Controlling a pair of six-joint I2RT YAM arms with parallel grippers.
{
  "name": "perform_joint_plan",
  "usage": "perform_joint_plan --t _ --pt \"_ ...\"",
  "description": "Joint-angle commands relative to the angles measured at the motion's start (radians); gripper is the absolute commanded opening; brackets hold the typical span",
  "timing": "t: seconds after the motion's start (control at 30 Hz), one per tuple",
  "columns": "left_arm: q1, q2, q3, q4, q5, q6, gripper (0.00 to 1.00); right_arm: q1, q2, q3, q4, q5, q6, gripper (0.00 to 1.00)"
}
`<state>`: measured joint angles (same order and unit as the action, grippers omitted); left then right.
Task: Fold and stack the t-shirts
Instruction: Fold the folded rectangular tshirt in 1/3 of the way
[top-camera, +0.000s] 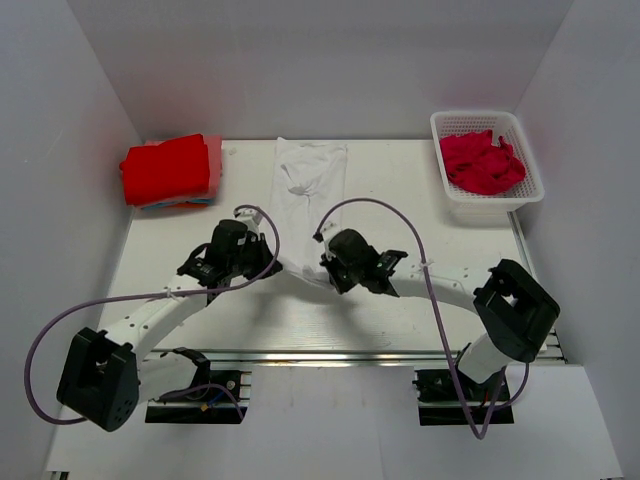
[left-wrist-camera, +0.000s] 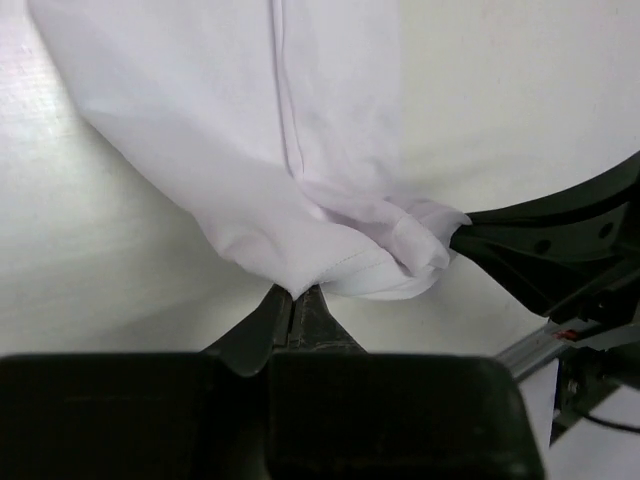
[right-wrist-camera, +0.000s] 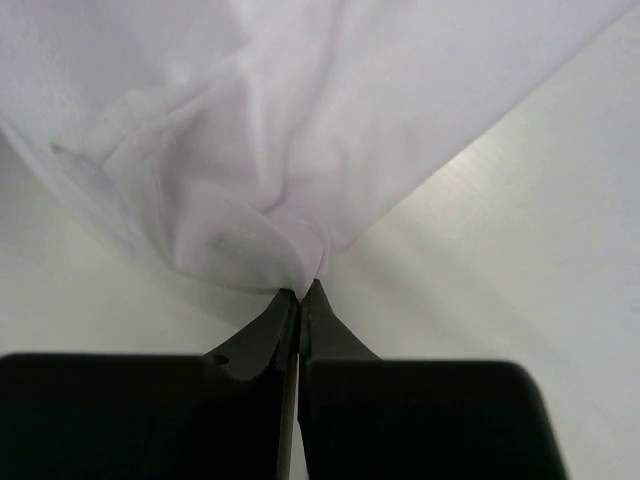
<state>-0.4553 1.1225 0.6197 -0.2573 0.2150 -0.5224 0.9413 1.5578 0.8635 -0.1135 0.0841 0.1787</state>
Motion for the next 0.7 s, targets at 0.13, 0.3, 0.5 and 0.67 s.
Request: perform_joint_plan --t 0.13,0.3,0.5,0.67 --pt "0.015 0.135 0.161 0.073 -0.167 -0.007 0.0 -0.085 0.082 0.215 -0.024 0.169 -0.08 0.0" --pt "0.015 0.213 0.287 0.036 -0.331 -0.007 0.0 -0.151 0.171 0.365 -0.044 0.194 -0.11 0.0" --pt "0.024 0.363 0.426 0.05 -0.384 0.002 0.0 -0.213 0.254 0.547 -0.096 0.16 -0.168 0.0" --pt "0.043 0.482 0.549 0.038 -0.393 0.022 0.0 -0.249 0.332 0.637 -0.127 0.117 -0.209 0.0"
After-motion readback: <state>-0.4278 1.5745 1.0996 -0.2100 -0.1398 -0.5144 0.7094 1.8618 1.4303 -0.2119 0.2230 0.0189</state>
